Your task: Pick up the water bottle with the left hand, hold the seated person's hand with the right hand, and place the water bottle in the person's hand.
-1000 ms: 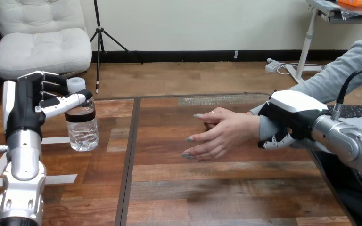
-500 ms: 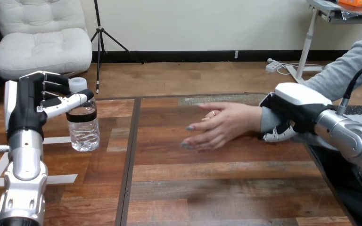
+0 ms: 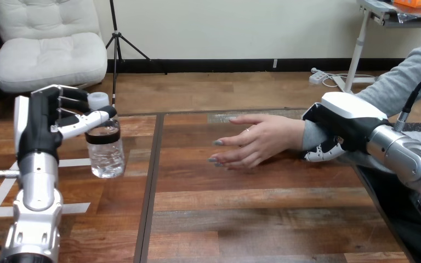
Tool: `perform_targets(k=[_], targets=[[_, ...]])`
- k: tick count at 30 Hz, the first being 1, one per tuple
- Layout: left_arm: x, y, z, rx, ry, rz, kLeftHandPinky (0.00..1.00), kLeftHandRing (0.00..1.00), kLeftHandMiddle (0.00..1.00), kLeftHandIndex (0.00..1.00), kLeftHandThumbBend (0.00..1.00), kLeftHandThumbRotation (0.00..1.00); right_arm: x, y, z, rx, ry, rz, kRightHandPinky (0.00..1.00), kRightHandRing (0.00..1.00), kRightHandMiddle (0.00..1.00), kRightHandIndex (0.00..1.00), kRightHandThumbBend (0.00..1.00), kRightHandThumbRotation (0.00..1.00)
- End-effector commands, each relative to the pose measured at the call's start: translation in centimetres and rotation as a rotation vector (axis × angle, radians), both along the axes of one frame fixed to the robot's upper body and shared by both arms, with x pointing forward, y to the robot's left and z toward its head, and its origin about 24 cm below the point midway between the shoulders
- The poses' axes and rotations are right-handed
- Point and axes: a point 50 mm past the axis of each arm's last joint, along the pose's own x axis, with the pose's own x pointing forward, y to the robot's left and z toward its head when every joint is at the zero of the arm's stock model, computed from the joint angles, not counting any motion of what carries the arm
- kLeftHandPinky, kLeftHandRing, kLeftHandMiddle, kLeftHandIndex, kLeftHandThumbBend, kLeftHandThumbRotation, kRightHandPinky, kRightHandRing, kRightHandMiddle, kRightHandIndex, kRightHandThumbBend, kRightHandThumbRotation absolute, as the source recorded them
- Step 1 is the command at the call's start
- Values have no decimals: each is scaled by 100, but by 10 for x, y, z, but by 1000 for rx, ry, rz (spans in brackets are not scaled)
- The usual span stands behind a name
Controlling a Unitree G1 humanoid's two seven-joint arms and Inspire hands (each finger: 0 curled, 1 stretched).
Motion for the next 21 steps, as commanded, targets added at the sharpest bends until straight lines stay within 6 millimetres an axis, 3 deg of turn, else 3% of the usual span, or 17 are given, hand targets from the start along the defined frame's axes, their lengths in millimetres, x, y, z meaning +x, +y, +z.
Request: perform_targets(k=[1, 21], targets=[[17, -16, 36, -11, -132, -51, 30, 37, 44, 47, 69, 0, 8, 7, 30, 58, -120, 38, 26, 31, 37, 39, 51, 0], [30, -33, 31, -63, -135, -76, 33, 39, 45, 46, 71, 0, 8, 11, 30, 86, -128, 51, 27, 32, 38, 39, 51, 0]])
